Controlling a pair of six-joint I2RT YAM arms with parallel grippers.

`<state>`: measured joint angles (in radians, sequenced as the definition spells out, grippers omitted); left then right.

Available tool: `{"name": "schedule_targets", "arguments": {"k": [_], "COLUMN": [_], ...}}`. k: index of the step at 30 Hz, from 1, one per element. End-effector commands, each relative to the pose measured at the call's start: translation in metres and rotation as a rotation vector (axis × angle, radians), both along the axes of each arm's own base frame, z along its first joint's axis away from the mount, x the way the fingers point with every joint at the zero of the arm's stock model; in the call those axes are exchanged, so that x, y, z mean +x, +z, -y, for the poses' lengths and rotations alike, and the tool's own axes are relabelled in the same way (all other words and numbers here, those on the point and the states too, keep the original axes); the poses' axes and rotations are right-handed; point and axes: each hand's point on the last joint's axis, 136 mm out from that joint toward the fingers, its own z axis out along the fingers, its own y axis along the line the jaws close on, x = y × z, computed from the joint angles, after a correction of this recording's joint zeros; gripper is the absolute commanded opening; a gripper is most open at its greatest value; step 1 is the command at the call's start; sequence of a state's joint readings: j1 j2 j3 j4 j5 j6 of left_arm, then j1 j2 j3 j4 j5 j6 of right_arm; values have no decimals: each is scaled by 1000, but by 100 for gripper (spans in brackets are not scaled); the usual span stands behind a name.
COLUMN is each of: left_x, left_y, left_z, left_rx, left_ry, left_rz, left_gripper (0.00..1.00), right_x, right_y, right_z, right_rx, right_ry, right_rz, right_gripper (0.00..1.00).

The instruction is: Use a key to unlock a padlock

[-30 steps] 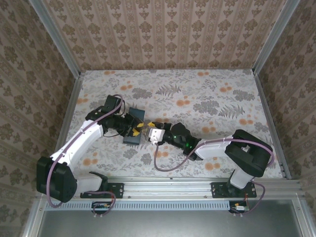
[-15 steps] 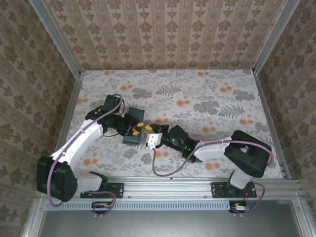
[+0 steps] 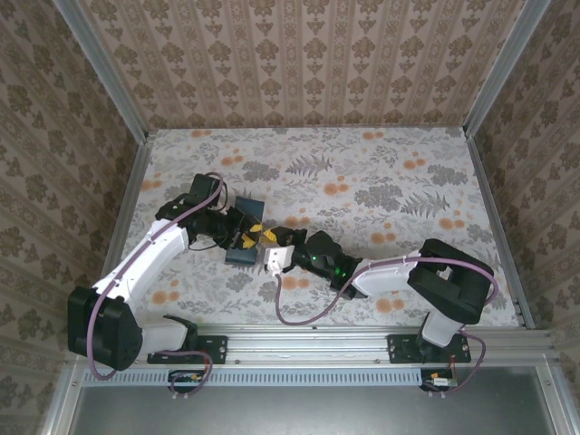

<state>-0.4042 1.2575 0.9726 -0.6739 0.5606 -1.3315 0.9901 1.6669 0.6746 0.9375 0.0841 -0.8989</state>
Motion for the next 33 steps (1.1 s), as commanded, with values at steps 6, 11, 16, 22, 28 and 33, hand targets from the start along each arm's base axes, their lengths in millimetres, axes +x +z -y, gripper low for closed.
{"name": "schedule_targets", "arguments": {"k": [6, 11, 16, 22, 28, 33], "left_x": [6, 6, 6, 8, 7, 7], "left_y": [16, 17, 18, 20, 19, 19], "left_z": [6, 5, 5, 7, 8, 9], "left_rx": [-40, -41, -47, -58, -64, -76], "left_ry": [-4, -1, 2, -2, -16, -21], "left_rz": [53, 57, 62, 71, 83, 90], "left_gripper": [11, 11, 11, 11, 11, 11], "right_x": [-9, -8, -3, 4, 10, 9], "right_y": [15, 13, 6, 4, 11, 12], "right_z": [-21, -22, -20, -17, -7, -4], "right_rx": [9, -2, -21, -22, 82, 146], "right_ry": [51, 48, 35, 7, -25, -34], "right_rz": [49, 40, 24, 17, -158, -247], "right_gripper": [23, 16, 16, 12, 8, 6]}}
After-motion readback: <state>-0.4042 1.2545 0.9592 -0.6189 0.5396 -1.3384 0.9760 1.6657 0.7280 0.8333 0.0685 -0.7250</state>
